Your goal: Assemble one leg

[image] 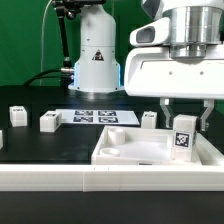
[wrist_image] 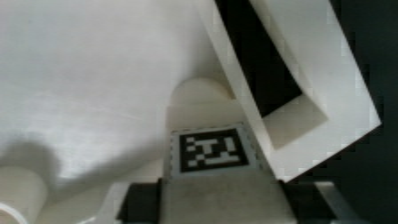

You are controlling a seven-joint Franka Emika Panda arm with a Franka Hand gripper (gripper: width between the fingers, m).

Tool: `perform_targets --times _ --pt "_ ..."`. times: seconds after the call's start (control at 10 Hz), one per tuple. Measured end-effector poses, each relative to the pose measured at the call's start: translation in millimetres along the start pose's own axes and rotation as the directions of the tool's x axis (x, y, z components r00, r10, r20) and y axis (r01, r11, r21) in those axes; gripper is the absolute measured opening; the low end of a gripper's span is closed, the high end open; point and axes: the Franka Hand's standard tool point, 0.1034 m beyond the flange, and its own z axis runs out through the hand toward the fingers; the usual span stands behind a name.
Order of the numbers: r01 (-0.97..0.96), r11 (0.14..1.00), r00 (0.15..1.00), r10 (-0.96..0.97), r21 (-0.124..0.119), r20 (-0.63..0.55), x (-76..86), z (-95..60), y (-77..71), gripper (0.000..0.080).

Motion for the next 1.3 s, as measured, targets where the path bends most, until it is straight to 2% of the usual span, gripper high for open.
perform_targets --times 0.4,0.5,0.6,0.7,0.8,0.9,1.3 --pt "-0.086 0.996 0.996 0.085 -0.022 -0.010 6.8 -0.1 9.6 0.0308" --pt "-0.084 0.996 0.996 0.084 -0.022 -0.009 6.6 -0.1 9.2 0.0400" --pt "-0.084 0.996 0.996 0.084 -0.022 -0.009 6.5 -0.2 9.1 0.0400" --pt "-0.084 0.996 0.996 0.084 -0.021 -0.009 6.5 -0.2 9.1 0.0554" --pt "-0.084 0.996 0.996 0.084 -0.021 -0.009 6.5 -0.2 9.1 0.0620" --pt "-0.084 0.996 0.996 0.084 -0.021 -0.009 6.5 -0.2 9.1 0.0644" --pt "-0.084 0.996 0.996 0.084 -0.021 -0.009 6.5 -0.2 9.1 0.0649"
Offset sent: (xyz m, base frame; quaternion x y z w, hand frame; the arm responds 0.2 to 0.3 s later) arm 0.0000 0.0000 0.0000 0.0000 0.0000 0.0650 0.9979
